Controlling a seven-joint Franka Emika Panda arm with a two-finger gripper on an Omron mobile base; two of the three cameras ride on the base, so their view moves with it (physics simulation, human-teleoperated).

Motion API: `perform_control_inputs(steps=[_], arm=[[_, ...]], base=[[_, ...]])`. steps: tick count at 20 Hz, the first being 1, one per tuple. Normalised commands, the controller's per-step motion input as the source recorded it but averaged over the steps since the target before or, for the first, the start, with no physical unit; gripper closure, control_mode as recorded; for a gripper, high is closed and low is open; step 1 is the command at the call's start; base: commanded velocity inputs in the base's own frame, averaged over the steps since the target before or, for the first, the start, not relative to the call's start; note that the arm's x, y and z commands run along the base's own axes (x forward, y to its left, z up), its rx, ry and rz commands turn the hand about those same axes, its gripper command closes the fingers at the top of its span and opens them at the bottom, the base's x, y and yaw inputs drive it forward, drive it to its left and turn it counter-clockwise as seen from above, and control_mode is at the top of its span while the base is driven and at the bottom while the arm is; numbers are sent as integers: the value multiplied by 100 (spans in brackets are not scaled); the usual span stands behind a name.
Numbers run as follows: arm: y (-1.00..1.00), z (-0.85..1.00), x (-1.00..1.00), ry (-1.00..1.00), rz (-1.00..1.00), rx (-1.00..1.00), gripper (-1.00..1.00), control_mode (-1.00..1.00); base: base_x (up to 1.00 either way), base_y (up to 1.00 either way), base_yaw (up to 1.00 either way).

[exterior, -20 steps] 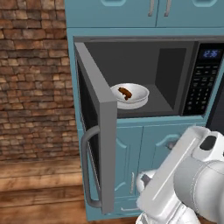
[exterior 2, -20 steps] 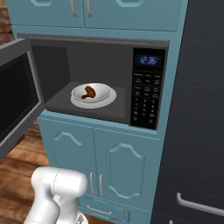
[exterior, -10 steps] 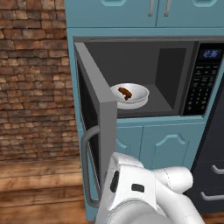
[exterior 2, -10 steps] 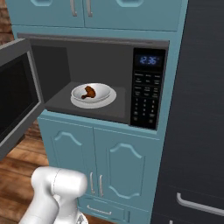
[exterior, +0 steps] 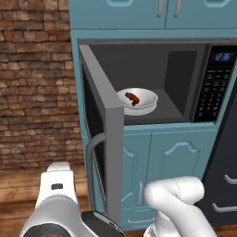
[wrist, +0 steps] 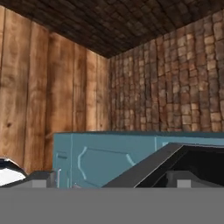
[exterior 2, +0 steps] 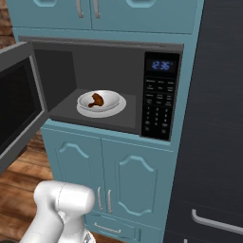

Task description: Remove the tangerine from the bowl and place it on the small plate. Then place the bowl with only the chicken drumstick in the microwave, close the door, and press the start button to microwave the chicken drumstick.

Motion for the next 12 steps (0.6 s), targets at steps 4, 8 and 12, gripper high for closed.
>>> perform_control_inputs(steps=[4,8,12], arm=[[36,-76,100,0,0,-23,-100,-100],[21,-69,95,1,0,-24,-100,-100],[-24,-1,34,0,0,-24,-100,-100]], base=[[0,0,0],[0,0,0],[0,0,0]])
